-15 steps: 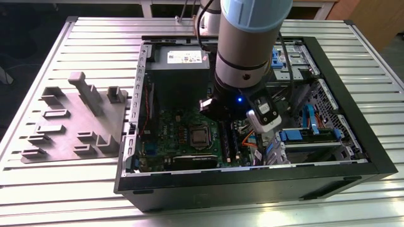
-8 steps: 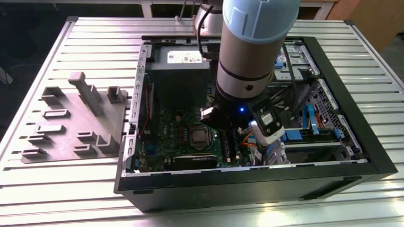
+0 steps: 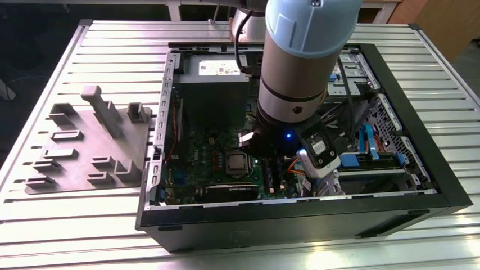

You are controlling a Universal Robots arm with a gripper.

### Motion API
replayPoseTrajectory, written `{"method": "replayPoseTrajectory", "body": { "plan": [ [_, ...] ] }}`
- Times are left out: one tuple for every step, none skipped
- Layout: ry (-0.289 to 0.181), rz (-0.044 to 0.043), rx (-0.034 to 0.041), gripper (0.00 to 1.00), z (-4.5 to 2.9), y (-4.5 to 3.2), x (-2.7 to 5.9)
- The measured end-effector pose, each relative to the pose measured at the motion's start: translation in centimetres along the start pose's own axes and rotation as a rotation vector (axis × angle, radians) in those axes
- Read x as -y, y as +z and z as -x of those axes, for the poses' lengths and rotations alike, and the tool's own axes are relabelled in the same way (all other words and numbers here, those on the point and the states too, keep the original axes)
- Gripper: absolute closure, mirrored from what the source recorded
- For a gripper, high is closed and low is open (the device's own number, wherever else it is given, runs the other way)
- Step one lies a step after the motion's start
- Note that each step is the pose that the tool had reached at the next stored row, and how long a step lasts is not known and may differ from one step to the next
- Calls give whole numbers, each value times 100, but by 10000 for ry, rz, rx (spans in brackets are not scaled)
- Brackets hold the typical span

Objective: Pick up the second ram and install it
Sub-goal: 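Press down the second ram until it locks into place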

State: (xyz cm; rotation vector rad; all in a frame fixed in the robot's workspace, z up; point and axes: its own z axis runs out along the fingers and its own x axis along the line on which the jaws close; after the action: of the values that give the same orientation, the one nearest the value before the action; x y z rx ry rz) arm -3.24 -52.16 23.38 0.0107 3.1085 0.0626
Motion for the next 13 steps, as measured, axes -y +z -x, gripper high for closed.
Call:
{"method": "replayPoseTrajectory", "body": {
  "plan": [
    [0,0,0,90,0,0,0],
    [-1,0,0,90,0,0,0],
    [-1,3,1,90,0,5,0],
    [0,4,1,90,0,16,1],
    [0,2,1,90,-1,27,2],
    [0,1,0,90,-1,34,3],
    [0,3,1,90,-1,42,4],
    [0,2,1,90,-1,50,4],
    [-1,2,0,90,-1,51,4],
    [0,2,0,90,-1,51,4],
    [0,1,0,90,-2,52,4],
    [0,4,1,90,-2,61,4],
    [0,5,1,90,-2,70,4]
  ]
}}
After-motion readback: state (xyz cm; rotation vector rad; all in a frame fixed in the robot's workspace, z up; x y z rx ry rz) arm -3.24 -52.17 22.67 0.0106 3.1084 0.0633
